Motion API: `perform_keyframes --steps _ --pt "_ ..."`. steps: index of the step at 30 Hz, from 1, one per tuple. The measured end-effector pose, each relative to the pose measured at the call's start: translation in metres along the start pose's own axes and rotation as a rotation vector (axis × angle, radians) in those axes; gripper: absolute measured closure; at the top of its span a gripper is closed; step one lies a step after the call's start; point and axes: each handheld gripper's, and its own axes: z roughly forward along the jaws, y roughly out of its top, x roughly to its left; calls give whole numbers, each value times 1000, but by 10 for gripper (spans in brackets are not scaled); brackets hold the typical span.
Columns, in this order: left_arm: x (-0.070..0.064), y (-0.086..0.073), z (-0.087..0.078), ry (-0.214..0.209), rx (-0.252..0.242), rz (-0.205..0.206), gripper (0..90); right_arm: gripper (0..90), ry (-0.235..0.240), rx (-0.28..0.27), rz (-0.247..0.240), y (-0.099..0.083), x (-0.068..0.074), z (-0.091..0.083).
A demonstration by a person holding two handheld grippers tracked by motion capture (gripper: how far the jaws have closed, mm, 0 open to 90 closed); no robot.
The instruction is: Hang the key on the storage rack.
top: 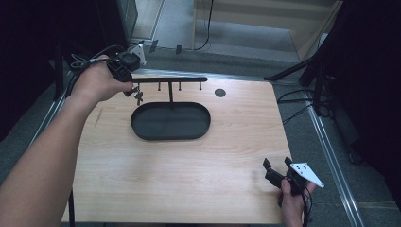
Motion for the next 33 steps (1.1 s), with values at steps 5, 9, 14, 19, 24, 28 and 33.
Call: perform_keyframes --steps 5,9,14,19,24,28,33 --pt "2 0 0 2 -4 -14 893 131 0 1 0 0 0 0" --pt "1 3 4 0 -12 -28 893 131 1 1 -3 0 0 0" --pt "0 7 3 -9 -16 -38 892 132 1 0 -3 0 0 0" --pt "-2 8 8 11 -32 -44 882 131 3 0 -3 0 0 0" --pt "1 6 7 51 -44 -66 741 132 4 0 -3 0 0 0" --pt "4 2 5 95 -60 -84 704 132 4 2 -3 0 0 0" --pt "7 -3 5 106 -57 -83 674 132 1 2 -7 0 1 0"
